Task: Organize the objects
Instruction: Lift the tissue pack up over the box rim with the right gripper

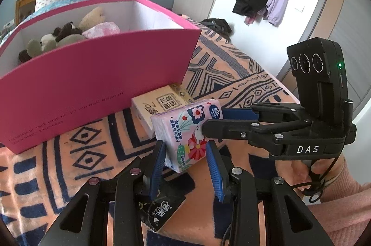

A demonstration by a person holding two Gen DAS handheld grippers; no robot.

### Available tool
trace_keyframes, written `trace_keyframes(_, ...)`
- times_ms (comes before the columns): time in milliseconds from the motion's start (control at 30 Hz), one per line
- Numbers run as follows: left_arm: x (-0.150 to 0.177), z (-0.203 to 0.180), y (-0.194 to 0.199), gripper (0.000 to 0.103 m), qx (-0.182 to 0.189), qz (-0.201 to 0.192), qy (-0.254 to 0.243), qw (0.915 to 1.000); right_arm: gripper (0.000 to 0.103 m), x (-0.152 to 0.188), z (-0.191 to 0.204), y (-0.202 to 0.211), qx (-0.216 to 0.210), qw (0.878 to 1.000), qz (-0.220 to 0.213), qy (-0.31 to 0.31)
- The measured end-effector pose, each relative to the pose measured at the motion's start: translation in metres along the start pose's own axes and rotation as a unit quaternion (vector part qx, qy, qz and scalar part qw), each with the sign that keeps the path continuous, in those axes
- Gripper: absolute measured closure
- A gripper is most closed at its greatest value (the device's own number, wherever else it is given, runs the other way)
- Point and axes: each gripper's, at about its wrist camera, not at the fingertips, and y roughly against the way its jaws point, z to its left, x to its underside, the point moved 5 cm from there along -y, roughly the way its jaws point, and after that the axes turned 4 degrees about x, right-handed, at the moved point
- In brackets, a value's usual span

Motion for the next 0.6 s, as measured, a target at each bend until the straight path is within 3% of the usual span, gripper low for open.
trace_keyframes(600, -0.011, -0.003, 0.015, 0.067, -0.017, -0.025, -0.016, 0.9994, 0.065, -0.011, 0.013, 0.009, 0.002, 1.0, -0.015, 0.017)
